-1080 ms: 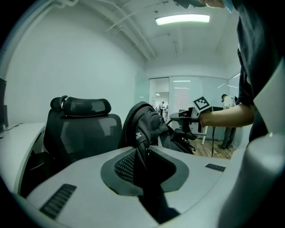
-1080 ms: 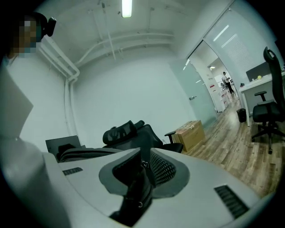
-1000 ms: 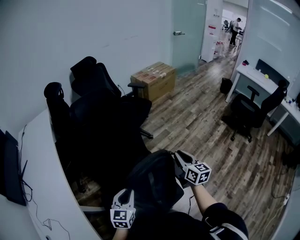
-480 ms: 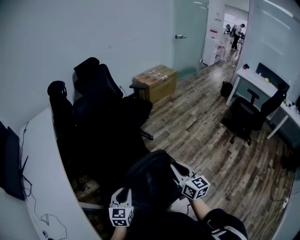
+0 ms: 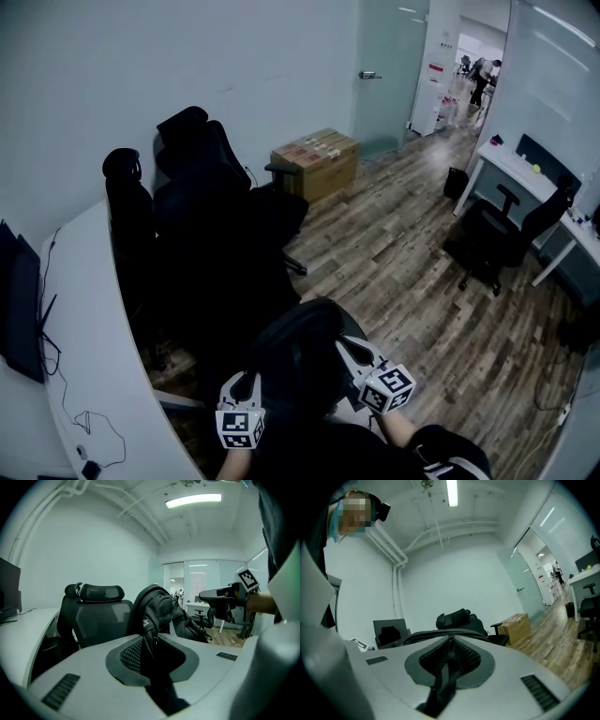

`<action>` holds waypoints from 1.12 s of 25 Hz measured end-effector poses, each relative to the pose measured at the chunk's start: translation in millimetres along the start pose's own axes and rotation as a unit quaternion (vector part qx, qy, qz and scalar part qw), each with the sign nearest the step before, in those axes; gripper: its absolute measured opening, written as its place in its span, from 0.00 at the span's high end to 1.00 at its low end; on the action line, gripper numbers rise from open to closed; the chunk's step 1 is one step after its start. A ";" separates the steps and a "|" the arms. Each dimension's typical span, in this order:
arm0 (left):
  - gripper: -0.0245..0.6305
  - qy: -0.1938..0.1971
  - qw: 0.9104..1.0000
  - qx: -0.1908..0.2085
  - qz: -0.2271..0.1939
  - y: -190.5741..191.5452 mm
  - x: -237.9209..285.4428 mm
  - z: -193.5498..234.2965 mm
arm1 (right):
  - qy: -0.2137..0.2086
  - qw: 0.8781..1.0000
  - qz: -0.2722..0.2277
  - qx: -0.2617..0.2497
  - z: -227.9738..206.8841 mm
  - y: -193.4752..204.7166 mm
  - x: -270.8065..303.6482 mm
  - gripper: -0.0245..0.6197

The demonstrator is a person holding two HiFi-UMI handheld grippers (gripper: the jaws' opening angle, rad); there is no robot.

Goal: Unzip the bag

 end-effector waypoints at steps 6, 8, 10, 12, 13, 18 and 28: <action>0.86 0.003 1.000 -0.004 -0.002 4.4 -6.8 -7.1 | -0.006 1.000 0.012 0.001 18.5 13.0 -12.7 0.89; 0.86 0.004 1.000 -0.004 -0.003 5.1 -9.2 -10.0 | -0.005 1.000 0.016 0.003 21.6 17.6 -17.6 0.89; 0.86 0.005 1.000 -0.004 -0.003 6.3 -11.4 -12.3 | -0.005 1.000 0.021 0.002 23.6 22.4 -20.6 0.89; 0.86 0.006 1.000 -0.002 -0.002 7.6 -13.4 -13.6 | -0.010 1.000 0.026 0.003 26.6 27.0 -21.2 0.89; 0.86 0.007 1.000 -0.002 -0.001 8.4 -14.6 -14.2 | -0.014 1.000 0.026 0.006 28.9 29.6 -21.2 0.89; 0.86 0.006 1.000 -0.001 0.000 10.2 -18.8 -18.0 | -0.023 0.999 0.041 0.004 37.1 40.5 -23.0 0.89; 0.86 0.005 1.000 -0.004 -0.001 11.7 -21.6 -19.9 | -0.035 0.998 0.057 -0.004 43.2 46.3 -18.0 0.89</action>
Point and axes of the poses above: the fingertips, and each gripper's own axes: x forward along the fingers, z to its left, y out of its underside, the point moved 3 cm from there along -x, backward along the fingers, and after that the axes turned 8 degrees about -y, right-handed, at the moved point
